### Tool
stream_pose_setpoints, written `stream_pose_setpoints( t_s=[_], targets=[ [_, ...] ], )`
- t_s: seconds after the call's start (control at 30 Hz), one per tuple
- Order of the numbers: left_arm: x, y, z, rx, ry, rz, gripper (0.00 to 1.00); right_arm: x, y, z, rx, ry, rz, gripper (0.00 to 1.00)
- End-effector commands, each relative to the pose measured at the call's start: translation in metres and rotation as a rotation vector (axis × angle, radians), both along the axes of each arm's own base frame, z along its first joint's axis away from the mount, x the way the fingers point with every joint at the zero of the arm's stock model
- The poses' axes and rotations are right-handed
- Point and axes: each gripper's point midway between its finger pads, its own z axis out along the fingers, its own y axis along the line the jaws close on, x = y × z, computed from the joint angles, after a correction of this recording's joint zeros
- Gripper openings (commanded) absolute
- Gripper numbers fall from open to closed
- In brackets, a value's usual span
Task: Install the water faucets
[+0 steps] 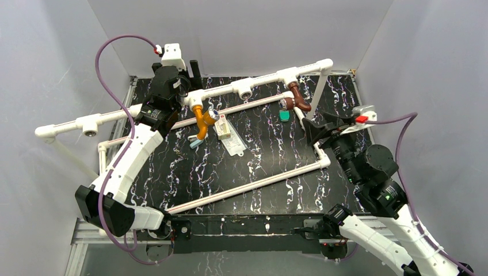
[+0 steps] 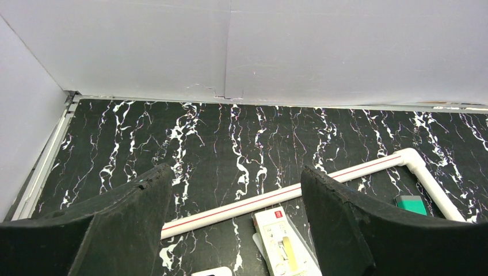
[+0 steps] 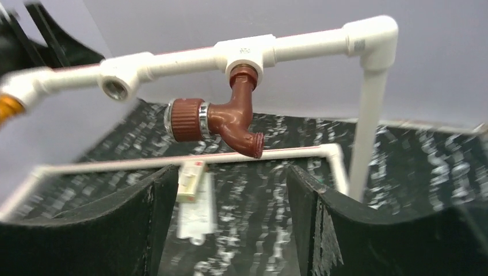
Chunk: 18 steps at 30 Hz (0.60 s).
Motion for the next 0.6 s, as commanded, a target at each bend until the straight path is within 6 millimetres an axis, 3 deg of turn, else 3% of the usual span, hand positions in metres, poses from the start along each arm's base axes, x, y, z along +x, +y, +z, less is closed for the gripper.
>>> stream_pose_setpoints(
  t_s=[0.0, 0.27, 0.57],
  targets=[
    [-0.04, -0.004, -0.169, 0.204, 0.525, -0.073, 0.8, -0.005, -0.006, 0.031, -0.431, -0.316, 0.01, 0.78],
    [-0.04, -0.004, -0.169, 0.206, 0.525, -0.074, 0.8, -0.001, 0.007, 0.028, -0.946, -0.602, 0.061, 0.83],
    [-0.04, -0.004, -0.17, 0.208, 0.528, -0.074, 0.8, 0.023, 0.026, 0.033, -1.248, -0.845, -0.044, 0.82]
  ],
)
